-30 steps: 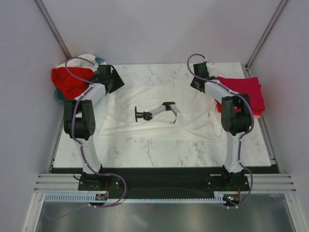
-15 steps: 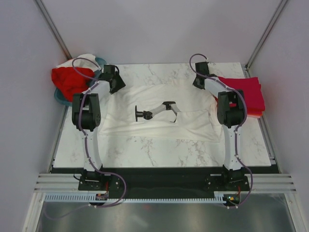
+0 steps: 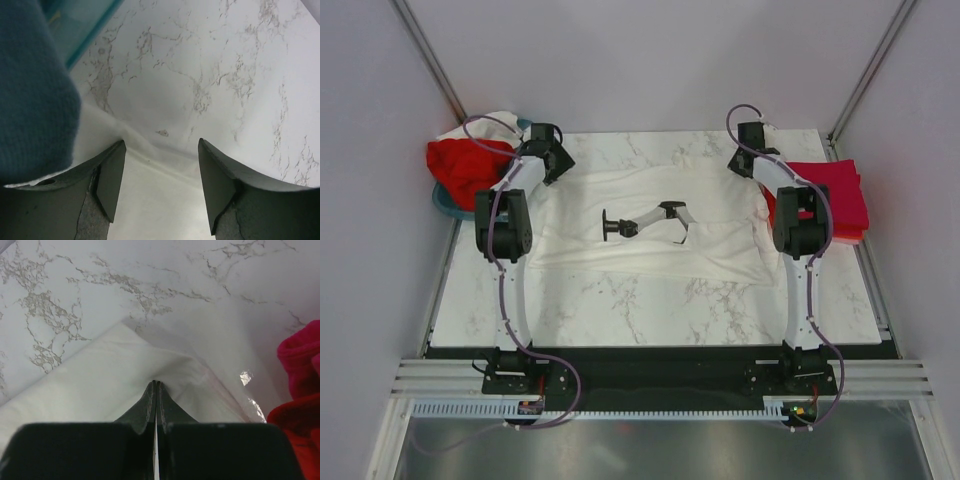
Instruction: Fold and stack the t-shirts
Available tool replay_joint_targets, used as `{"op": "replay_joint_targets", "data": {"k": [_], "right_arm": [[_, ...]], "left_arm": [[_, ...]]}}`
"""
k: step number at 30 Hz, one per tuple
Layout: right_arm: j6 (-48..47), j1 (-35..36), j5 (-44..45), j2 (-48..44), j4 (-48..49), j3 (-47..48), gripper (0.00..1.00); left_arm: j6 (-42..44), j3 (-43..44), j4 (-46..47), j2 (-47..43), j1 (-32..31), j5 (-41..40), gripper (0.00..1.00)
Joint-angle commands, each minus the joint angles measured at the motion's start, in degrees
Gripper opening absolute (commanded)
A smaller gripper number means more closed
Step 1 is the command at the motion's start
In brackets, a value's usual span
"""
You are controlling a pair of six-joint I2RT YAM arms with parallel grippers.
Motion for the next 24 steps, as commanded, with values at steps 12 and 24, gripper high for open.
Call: {"op": "replay_joint_targets", "data": {"k": [12,24], "right_arm": [[-2.95,-0.86,-5.36,-5.28,-2.64,2.09,0.32],[-5.5,5.73,-3.07,-23.82,-0.18,-16.84,0.47]], "left_arm": [[9.01,4.16,-0.17,-7.2,-4.06,-5.79,0.82],[10.69,-14.63,0.8,-28.92,-5.3,-3.53,0.82]]}}
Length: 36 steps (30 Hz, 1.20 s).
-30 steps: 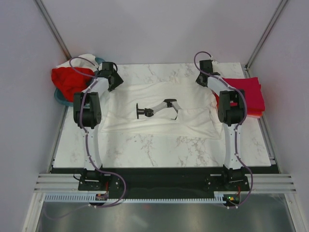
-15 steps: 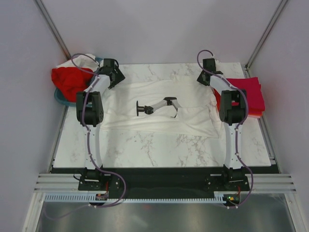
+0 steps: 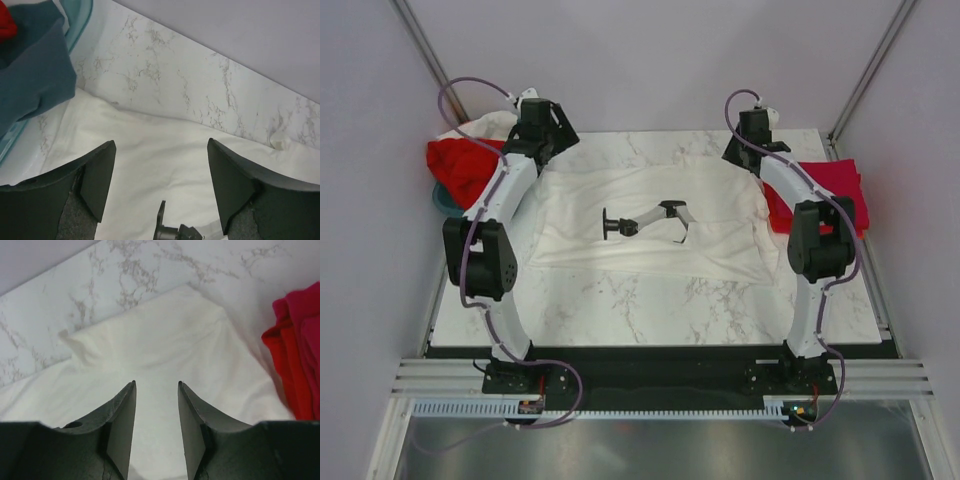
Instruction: Fold and stack the t-shirts
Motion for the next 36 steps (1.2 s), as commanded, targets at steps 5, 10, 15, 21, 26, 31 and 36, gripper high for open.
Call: {"op": "replay_joint_targets", "data": {"k": [5,10,15,21,26,31,36], "right_arm": [[0.54,8.95,0.71,-20.31,8.56,-26.69,0.45],[-0.69,14.74,2.37,-25.24,6.72,-32.17,0.45],[0.09,18.18,5.01,-24.9,3.65,-34.37,0.43],[0.19,21.52,5.36,-22.43,3.29,-35.07,0.41],[0.37,22.84,9.05,-21.38,4.25,-35.78,0.41],[0.54,22.93,9.85,-21.37,4.61,-35.95,0.4],[0.63,22.84,10.46,-21.81,5.75,-37.54,0.4]], "left_arm": [[2.03,-21.84,2.49,-16.02,0.45,-0.13,0.77],[-0.16,-35.97,6.44,-24.12,0.54,-1.1,0.75],[-0.87,-44.62,11.19,-29.66,0.45,-0.92,0.73],[0.1,-47.09,10.49,-28.79,0.63,-2.59,0.68],[0.1,-45.77,10.32,-23.7,0.72,-3.21,0.62],[-0.25,-41.47,8.65,-17.11,0.72,-2.95,0.54],[-0.69,-39.09,7.07,-12.63,0.72,-4.44,0.52]]}}
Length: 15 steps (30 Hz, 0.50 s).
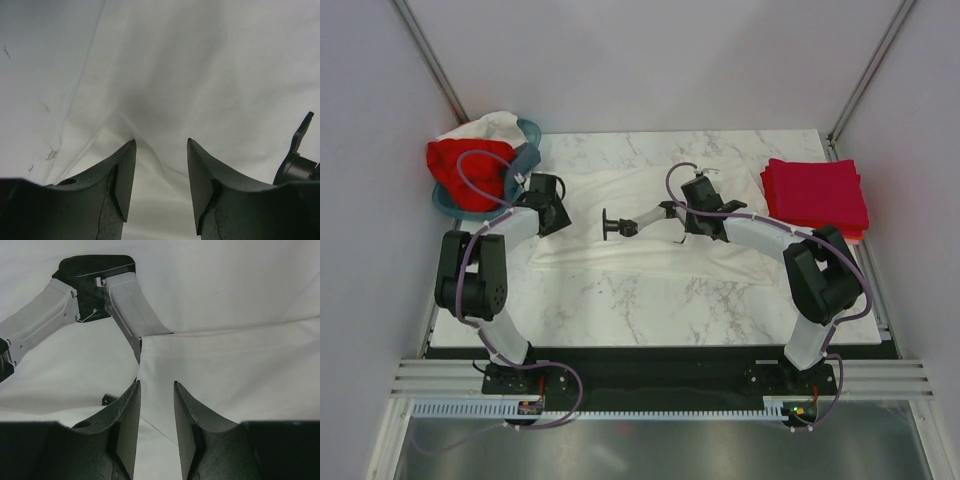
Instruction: Fold and stack the t-shirts
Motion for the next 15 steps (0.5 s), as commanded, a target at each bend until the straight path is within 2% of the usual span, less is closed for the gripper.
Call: {"op": "replay_joint_targets", "data": {"k": [1,5,9,10,12,13,15], "right_arm": [[0.54,0.0,1.98,-0.55,1.7,-0.95,0.4],[0.63,-0.09,1.9,-0.37,2.06,-1.12,0.4],[0.89,-0.09,1.89,-0.37,2.23,-1.21,0.4],[0.89,0.0,1.89,-0.2,2.23,-1.21,0.4],[0.98,0.0,1.63,-0.2,2.32,-1.3,0.4],[1.07,0.0,1.54,-0.2,2.32,-1.3,0.4],[1.07,-0.17,1.46,-0.19,2.41,-1.3,0.4]], "left_arm": [[-0.76,3.73,-0.61,1.89,0.32,-3.06,0.5],[-0.85,4.96,-2.8,3.22,0.32,-4.37,0.34],[-0.76,4.79,-4.56,2.16,0.24,-5.87,0.04],[-0.76,4.53,-5.26,1.55,0.24,-6.05,0.02],[-0.76,4.09,-5.7,0.67,0.24,-6.66,0.03],[-0.67,3.74,-5.88,0.23,0.24,-6.93,0.08],[-0.58,3.38,-6.23,-0.47,0.41,-7.37,0.3]]}}
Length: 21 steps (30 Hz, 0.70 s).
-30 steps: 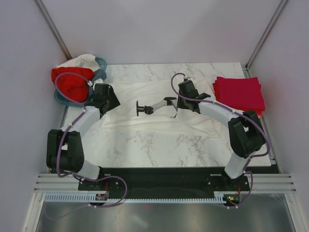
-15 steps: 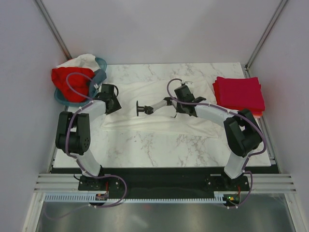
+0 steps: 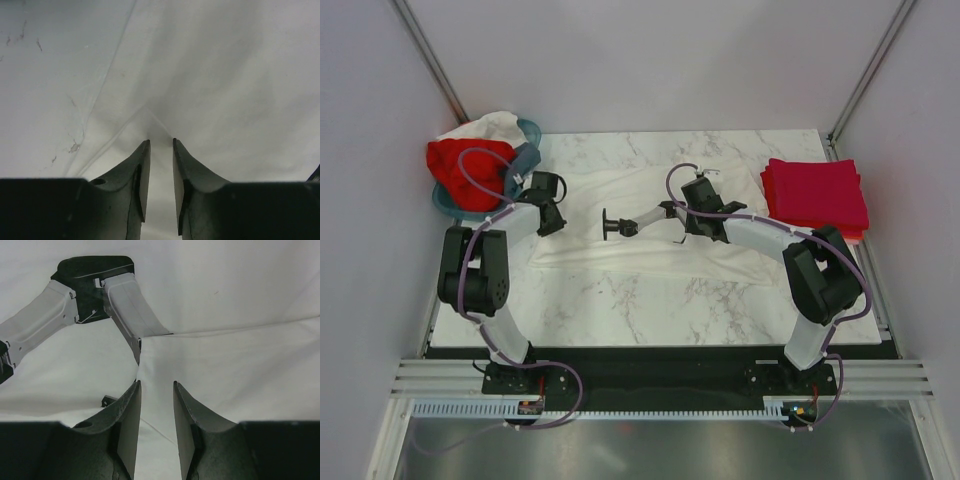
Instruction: Fold and stack the t-shirts
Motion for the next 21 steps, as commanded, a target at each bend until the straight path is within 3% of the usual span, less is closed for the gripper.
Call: {"op": "replay_joint_targets", "data": {"k": [1,5,9,12,17,21], "right_arm": [[0.65,0.0,0.97,-0.3,1.56,-0.47,0.4],[0.74,0.0,0.71,-0.48,1.91,-0.82,0.4],[0.66,0.0,0.71,-0.57,2.0,-1.09,0.4],[0.74,0.0,0.71,-0.66,2.08,-1.09,0.4],[0.66,0.0,0.36,-1.01,2.17,-1.26,0.39],[0.92,-0.09,-0.08,-1.18,2.35,-1.44,0.39]], "left_arm": [[-0.21,0.39,-1.34,-3.27,0.59,-2.76,0.33],[-0.21,1.44,-1.78,-3.27,0.59,-1.27,0.36],[-0.04,2.84,-2.13,-2.92,0.59,1.81,0.49],[-0.04,3.37,-2.13,-2.4,0.41,3.22,0.52],[-0.03,4.69,-3.18,-0.29,0.24,3.75,0.54],[0.05,7.41,-5.47,3.14,0.15,2.87,0.48]]}}
